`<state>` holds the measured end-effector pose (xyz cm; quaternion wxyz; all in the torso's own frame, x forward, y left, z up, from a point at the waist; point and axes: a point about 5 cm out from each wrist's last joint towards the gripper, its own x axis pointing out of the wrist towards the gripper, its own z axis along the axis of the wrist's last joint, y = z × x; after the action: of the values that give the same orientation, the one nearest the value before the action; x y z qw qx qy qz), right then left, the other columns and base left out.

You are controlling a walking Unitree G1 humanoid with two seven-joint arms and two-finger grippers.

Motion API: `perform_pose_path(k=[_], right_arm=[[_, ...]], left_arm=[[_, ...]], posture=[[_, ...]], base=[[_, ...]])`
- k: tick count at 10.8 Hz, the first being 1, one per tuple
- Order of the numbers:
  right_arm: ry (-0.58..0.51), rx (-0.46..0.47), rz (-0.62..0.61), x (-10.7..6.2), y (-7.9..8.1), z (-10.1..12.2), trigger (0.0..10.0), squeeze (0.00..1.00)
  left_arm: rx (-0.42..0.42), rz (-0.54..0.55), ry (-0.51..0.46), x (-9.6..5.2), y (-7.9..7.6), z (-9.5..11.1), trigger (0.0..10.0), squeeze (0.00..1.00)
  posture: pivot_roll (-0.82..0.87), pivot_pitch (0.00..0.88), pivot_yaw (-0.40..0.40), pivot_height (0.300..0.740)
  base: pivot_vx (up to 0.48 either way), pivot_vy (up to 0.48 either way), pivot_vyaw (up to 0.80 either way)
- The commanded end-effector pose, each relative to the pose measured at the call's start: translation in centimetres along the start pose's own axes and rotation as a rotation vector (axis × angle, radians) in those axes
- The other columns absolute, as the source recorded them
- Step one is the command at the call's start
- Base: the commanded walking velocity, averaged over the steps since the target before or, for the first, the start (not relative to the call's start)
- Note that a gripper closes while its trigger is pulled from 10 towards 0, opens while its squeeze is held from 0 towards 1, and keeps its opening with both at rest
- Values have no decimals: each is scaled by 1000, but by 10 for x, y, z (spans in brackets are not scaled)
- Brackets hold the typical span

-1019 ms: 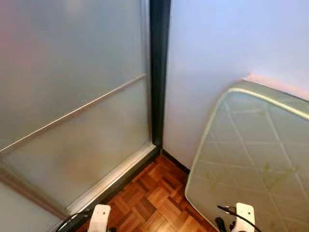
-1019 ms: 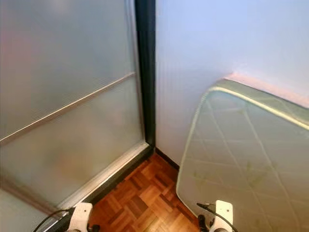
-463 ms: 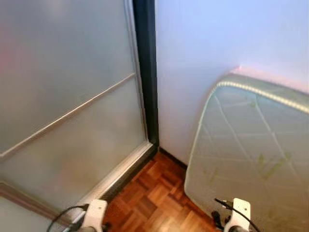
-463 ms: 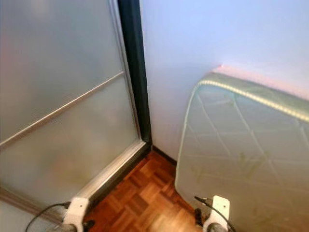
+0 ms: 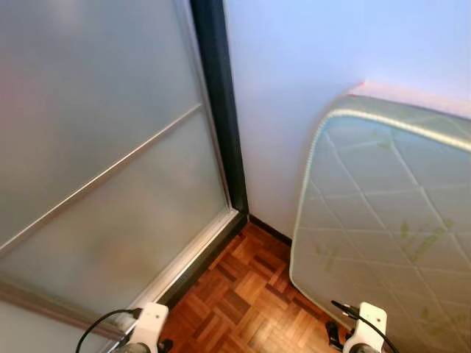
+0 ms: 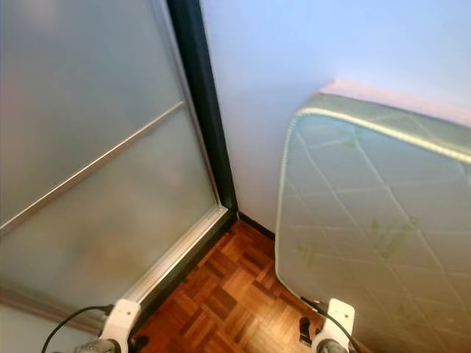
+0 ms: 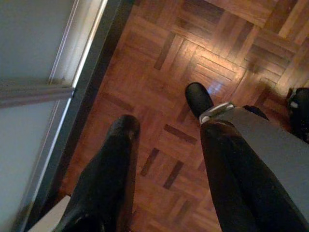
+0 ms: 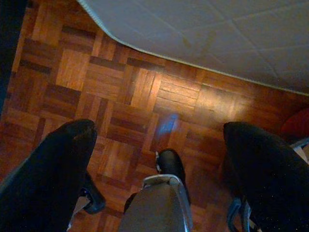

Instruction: Clean up the room

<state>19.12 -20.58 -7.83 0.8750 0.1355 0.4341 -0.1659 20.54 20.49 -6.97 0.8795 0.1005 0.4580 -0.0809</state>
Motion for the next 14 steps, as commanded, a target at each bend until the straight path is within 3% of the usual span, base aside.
perform_pose_path(k=[1, 3, 9, 14], right_arm=[[9, 1, 0, 0, 2, -3, 10000, 0], [13, 5, 4, 0, 5, -2, 10000, 0], [-8, 20, 41, 0, 11, 0, 10000, 0], [-60, 4, 63, 2, 21, 18, 10000, 0]], left_arm=[[11, 12, 13, -1, 5, -2, 10000, 0], [-29, 30, -7, -1, 8, 0, 10000, 0], [-106, 91, -13, -2, 13, -2, 10000, 0], [-138, 109, -69, -1, 17, 18, 10000, 0]], posture=[[-181, 106, 132, 740], [-135, 71, 72, 740], [-20, 6, 57, 740], [-23, 0, 58, 740]], base=[[0, 0, 0], [0, 0, 0], [0, 0, 0], [0, 0, 0]])
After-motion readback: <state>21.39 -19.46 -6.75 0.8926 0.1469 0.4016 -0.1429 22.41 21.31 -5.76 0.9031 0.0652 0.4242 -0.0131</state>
